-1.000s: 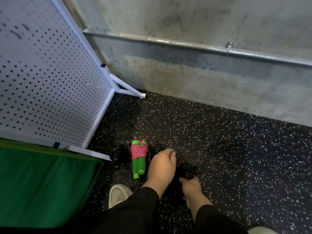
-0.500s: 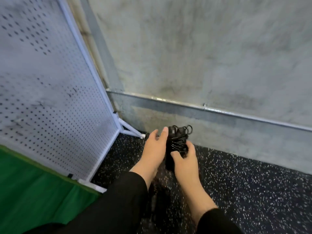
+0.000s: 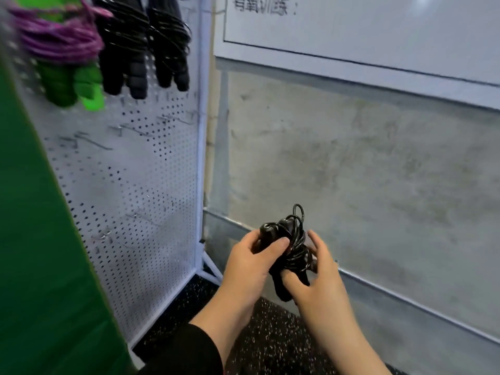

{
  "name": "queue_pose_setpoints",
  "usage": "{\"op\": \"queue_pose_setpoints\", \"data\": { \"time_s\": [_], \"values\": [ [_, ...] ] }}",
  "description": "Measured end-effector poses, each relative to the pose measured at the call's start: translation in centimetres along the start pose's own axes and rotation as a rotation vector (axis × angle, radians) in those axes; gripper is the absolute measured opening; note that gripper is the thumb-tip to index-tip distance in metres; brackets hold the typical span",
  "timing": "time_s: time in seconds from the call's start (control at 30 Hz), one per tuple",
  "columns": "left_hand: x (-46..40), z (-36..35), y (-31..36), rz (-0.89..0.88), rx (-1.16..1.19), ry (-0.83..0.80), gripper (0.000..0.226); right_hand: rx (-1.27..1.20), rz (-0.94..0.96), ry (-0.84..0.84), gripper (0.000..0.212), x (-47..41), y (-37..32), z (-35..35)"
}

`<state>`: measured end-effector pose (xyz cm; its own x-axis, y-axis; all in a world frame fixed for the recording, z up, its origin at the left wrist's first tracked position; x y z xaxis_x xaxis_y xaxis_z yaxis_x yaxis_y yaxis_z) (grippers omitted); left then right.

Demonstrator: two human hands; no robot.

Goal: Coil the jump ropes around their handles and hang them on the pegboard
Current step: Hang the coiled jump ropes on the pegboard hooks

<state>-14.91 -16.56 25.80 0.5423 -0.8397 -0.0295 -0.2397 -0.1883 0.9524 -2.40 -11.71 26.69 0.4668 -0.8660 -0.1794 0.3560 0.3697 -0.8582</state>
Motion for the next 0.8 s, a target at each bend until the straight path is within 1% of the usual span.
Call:
{"op": "queue_pose_setpoints", "data": {
  "time_s": [0.07, 0.2, 0.33, 0.4, 0.47, 0.57, 0.6, 0.67, 0.7, 0.8],
  "values": [
    [-0.5, 0.4, 0.8, -0.007, 0.042, 0.070, 0.020, 0.059, 0.071, 0.008, 0.080, -0.5, -1.0, -1.1],
    [-2.0, 1.1, 2.4, -0.008, 0.159, 0.153, 0.015, 0.126, 0.105, -0.035, 0.091, -2.1, -2.6, -3.0],
    [-3.7, 2.1, 4.0, -0.053, 0.111, 0.124, 0.015, 0.175, 0.130, -0.054, 0.095, -4.6, -4.7, -3.8],
    [-4.5, 2.8, 4.6, -0.079, 0.118, 0.073, 0.017, 0.184, 0.157, -0.033, 0.092, -6.0, -5.9, -3.9],
    [-4.9, 3.4, 5.1, -0.122, 0.135, 0.030, 0.018, 0.182, 0.182, -0.017, 0.094, -7.2, -6.7, -3.7],
    [-5.6, 4.8, 5.7, -0.203, 0.128, 0.066, 0.022, 0.260, 0.225, -0.080, 0.101, -8.6, -8.2, -4.2],
    [-5.8, 5.1, 5.9, -0.223, 0.127, 0.100, 0.022, 0.291, 0.251, -0.104, 0.097, -9.0, -8.7, -4.6],
    [-6.3, 5.7, 6.0, -0.250, 0.126, 0.166, 0.024, 0.341, 0.321, -0.135, 0.081, -9.5, -9.5, -5.3],
    [-6.4, 5.9, 6.0, -0.261, 0.129, 0.195, 0.026, 0.351, 0.334, -0.146, 0.077, -9.8, -10.0, -5.7],
    [-6.7, 6.3, 6.7, -0.292, 0.114, 0.255, 0.028, 0.359, 0.334, -0.152, 0.083, -10.4, -11.1, -6.3]
  ]
}}
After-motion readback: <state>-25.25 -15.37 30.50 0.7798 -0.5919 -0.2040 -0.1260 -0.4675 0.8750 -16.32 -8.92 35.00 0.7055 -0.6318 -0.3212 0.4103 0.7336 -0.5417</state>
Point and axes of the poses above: each hand's wrist, its own x-axis away from the middle knuckle, its own z-axis out of the back of the hand, y = z × x, the point moved 1 cm from there along -x, towards the middle knuckle
